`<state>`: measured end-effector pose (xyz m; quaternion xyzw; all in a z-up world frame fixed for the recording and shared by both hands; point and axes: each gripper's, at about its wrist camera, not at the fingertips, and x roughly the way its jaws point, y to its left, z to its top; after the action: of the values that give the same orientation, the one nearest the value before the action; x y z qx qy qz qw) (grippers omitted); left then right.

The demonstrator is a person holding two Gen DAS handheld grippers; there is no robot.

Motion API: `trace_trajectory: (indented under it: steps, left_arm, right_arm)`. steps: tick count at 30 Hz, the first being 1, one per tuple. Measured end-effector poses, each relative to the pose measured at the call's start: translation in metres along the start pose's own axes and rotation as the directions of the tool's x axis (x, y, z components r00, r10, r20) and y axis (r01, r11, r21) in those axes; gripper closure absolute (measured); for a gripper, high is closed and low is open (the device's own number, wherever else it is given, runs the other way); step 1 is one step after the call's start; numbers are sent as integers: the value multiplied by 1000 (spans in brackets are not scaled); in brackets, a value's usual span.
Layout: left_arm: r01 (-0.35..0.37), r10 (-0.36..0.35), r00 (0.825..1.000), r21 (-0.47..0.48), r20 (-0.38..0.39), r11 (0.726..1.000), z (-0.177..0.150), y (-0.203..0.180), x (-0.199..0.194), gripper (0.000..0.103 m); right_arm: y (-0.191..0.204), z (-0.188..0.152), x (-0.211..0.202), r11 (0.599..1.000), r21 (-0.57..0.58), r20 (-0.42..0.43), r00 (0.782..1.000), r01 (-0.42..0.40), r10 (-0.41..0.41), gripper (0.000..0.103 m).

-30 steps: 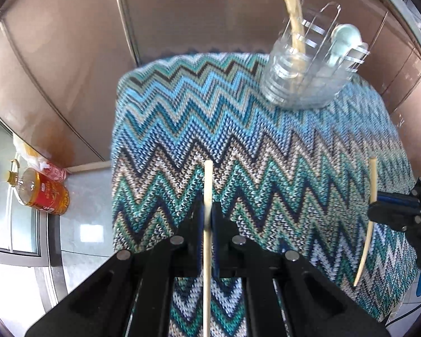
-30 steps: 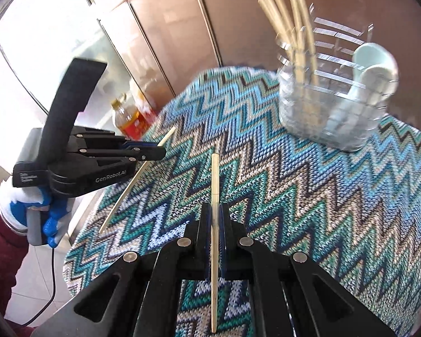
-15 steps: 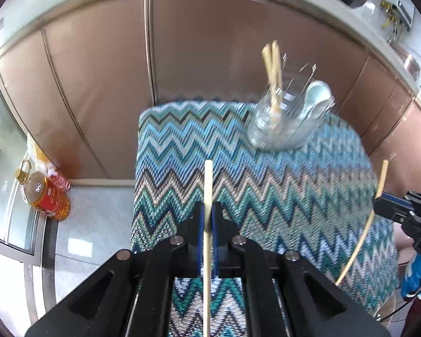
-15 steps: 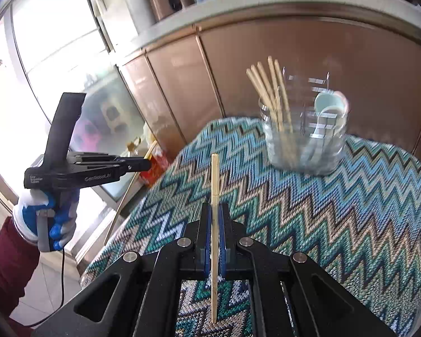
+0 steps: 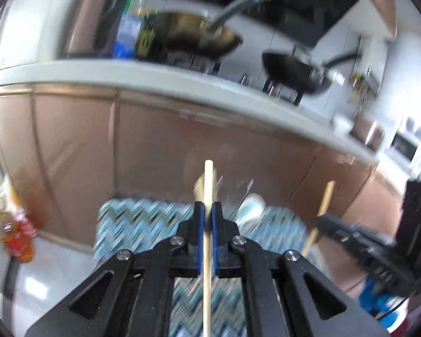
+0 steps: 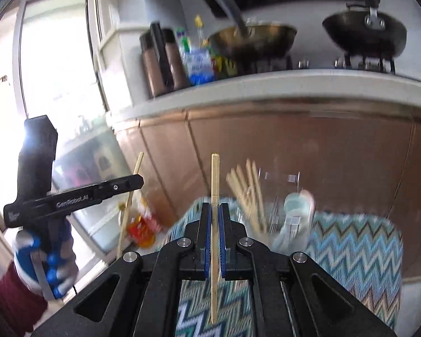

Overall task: Organize utensils
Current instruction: 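Lift both chopsticks over the wire holder and release them inside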

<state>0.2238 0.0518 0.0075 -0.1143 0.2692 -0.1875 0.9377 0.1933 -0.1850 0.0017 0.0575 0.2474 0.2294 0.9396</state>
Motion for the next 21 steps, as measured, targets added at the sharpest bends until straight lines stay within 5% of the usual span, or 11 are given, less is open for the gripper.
trace_trajectory:
  steps: [4,10,21]
  left_arm:
    - [29,-23,992,-47,126,998,27,-11,14,99]
    - [7,33,952,-130,303,991,48,-13,57,99]
    - [-68,125,923,-165,365,984,30,-8,134,98]
  right_arm:
    - [-12,30,13,1000,-9,98,995,-4,4,98]
    - [-29,51,50,998,-53,179,983,35,-25,98]
    - [-55,39,115,994,-84,174,983,74,-58,98]
